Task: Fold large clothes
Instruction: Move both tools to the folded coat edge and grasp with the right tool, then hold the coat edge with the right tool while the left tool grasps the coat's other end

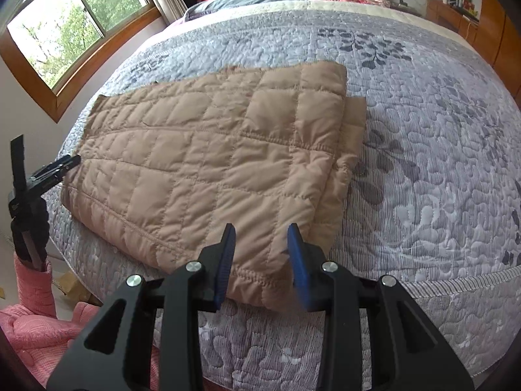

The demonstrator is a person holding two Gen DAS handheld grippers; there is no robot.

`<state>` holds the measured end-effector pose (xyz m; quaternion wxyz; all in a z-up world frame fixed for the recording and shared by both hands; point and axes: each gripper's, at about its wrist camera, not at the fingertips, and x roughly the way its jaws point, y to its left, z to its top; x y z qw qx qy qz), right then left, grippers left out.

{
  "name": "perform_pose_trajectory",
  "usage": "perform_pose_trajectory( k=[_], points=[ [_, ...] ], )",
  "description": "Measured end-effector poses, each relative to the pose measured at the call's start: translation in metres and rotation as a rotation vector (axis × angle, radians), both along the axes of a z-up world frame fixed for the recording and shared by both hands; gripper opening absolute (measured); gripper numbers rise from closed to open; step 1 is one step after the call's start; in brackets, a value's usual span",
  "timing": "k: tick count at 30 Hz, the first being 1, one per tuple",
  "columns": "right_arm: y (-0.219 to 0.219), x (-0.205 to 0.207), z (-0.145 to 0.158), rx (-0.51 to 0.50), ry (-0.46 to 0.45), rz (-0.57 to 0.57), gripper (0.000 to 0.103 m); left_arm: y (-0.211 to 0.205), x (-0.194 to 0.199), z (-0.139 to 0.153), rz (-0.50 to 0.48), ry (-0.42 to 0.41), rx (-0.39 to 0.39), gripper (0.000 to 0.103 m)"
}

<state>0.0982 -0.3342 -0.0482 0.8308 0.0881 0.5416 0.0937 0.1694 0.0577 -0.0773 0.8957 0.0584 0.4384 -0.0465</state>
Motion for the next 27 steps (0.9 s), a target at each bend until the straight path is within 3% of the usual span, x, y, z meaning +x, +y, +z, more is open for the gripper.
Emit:
perform_pose_trajectory(
  k=[8,14,27],
  points=[
    [0.0,0.008,-0.037,0.009,0.062,-0.004,0.03,0.015,-0.015,0.001,0.05,0.011,-0.024,0.063],
    [0.004,0.006,-0.038,-0.021,0.046,-0.011,0.03,0.034,-0.03,-0.003,0.116,0.036,-0.05,0.064],
    [0.0,0.004,-0.038,-0.001,0.035,-0.026,0.03,0.068,-0.07,-0.015,0.208,0.137,-0.221,0.065]
  ],
)
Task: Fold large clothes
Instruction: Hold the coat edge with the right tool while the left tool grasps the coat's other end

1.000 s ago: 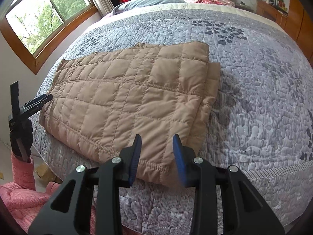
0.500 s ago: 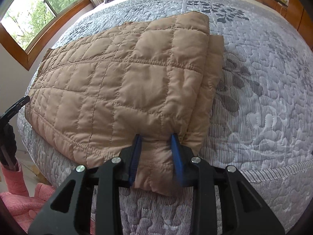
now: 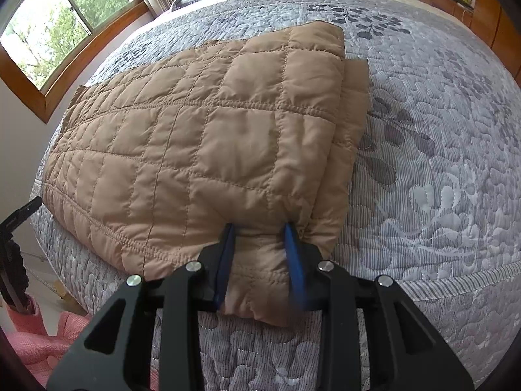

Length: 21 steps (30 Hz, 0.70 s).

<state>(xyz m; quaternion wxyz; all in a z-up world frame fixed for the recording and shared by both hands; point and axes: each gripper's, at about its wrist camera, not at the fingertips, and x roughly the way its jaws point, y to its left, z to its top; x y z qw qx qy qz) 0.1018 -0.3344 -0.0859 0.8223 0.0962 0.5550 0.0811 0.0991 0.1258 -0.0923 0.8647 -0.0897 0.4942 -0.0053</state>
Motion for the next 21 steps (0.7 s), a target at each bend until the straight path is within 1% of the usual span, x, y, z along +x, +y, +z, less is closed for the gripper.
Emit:
perform_pose_trajectory(
  k=[2,6,11,12,15,21],
  points=[
    [0.0,0.0,0.0,0.0,0.0,0.001,0.03,0.001,-0.002,-0.004,0.003,0.018,-0.035,0.065],
    [0.0,-0.001,0.0,0.001,0.0,0.0,0.03,0.003,-0.005,-0.014,0.012,0.054,-0.135,0.065],
    [0.001,-0.001,0.0,0.005,0.001,0.0,0.03,0.01,-0.001,-0.03,0.045,0.067,-0.304,0.067],
    [0.0,-0.001,0.0,0.007,0.001,0.001,0.03,0.013,0.001,-0.034,0.062,0.067,-0.352,0.067],
    [0.0,0.0,0.0,0.012,0.003,0.001,0.03,0.021,0.005,-0.04,0.096,0.053,-0.451,0.067],
    [0.0,0.0,0.0,0.014,0.006,0.001,0.03,0.029,0.012,-0.048,0.132,0.025,-0.546,0.068]
  ],
)
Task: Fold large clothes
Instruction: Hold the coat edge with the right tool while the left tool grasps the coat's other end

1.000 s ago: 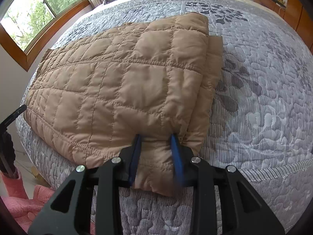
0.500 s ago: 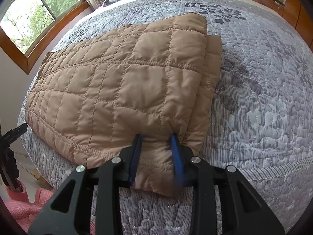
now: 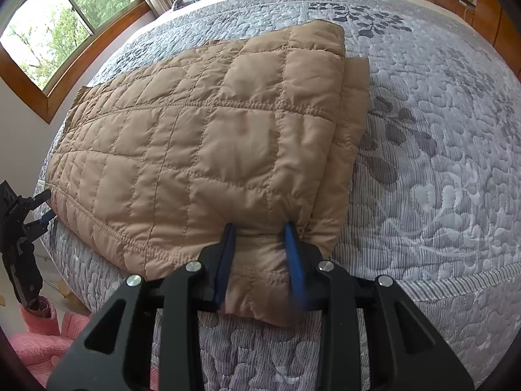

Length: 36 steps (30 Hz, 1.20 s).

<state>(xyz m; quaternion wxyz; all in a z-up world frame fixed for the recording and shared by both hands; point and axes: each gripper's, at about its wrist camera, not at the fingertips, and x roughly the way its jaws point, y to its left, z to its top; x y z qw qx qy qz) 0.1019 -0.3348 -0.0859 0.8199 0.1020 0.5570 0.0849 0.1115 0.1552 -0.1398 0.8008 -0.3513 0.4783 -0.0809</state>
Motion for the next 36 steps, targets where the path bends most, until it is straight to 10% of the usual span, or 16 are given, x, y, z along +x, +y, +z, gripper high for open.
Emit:
perform_pose_trajectory(
  k=[11,20,29,36],
  points=[
    [0.001,0.0,0.0,0.002,0.007,-0.002,0.03,0.001,0.029,-0.007,0.047,-0.023,-0.055,0.07],
    [-0.004,-0.002,0.006,0.044,0.023,-0.01,0.03,-0.007,0.038,0.0,0.034,-0.051,-0.001,0.023],
    [-0.004,0.002,-0.002,0.051,0.037,-0.001,0.03,0.001,0.046,-0.017,0.024,-0.029,-0.042,0.037],
    [-0.002,0.001,-0.002,0.038,0.027,0.003,0.031,0.008,0.051,-0.024,-0.002,-0.065,-0.078,0.028]
  ],
)
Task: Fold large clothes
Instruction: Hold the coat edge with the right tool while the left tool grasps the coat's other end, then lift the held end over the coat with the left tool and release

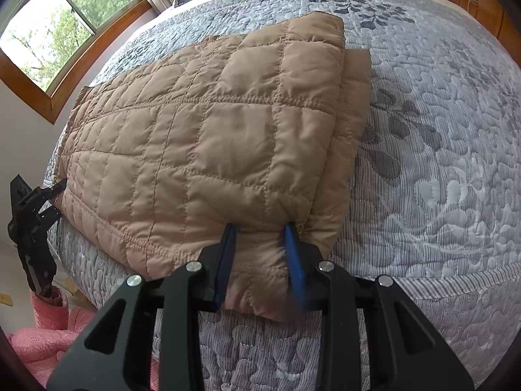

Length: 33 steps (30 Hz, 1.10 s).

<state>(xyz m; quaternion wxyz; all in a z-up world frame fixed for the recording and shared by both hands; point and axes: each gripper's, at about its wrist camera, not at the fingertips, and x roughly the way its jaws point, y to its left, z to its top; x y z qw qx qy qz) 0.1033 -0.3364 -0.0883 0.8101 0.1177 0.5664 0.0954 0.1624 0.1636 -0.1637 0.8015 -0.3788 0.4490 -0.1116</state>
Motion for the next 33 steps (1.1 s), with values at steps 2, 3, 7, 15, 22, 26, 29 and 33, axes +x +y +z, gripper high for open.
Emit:
perform_pose_trajectory(
  k=[2,3,7,15,22,26,29,33],
  points=[
    [0.001,-0.002,0.0,-0.002,-0.008,-0.003,0.031,0.005,-0.004,-0.006,0.013,0.002,-0.07,0.02],
    [0.001,-0.003,0.0,-0.002,-0.01,-0.005,0.031,0.006,-0.004,-0.007,0.019,0.0,-0.093,0.018],
    [-0.001,-0.003,0.001,0.009,-0.008,-0.005,0.032,0.001,-0.011,0.007,0.021,-0.049,-0.04,0.014],
    [-0.003,0.0,0.003,0.02,0.01,-0.004,0.032,-0.025,-0.023,0.057,-0.011,-0.191,0.169,0.012],
    [-0.004,0.002,0.003,0.02,0.012,-0.001,0.032,-0.052,-0.03,0.107,-0.053,-0.292,0.298,0.012],
    [-0.004,0.003,0.004,0.027,0.011,0.0,0.033,-0.085,-0.033,0.139,-0.103,-0.385,0.389,0.012],
    [-0.005,0.003,0.004,0.038,0.008,0.004,0.033,-0.114,-0.033,0.157,-0.162,-0.444,0.437,0.012],
    [-0.01,0.001,0.003,0.053,0.004,0.006,0.033,-0.156,-0.032,0.174,-0.263,-0.515,0.484,0.012]
  ],
)
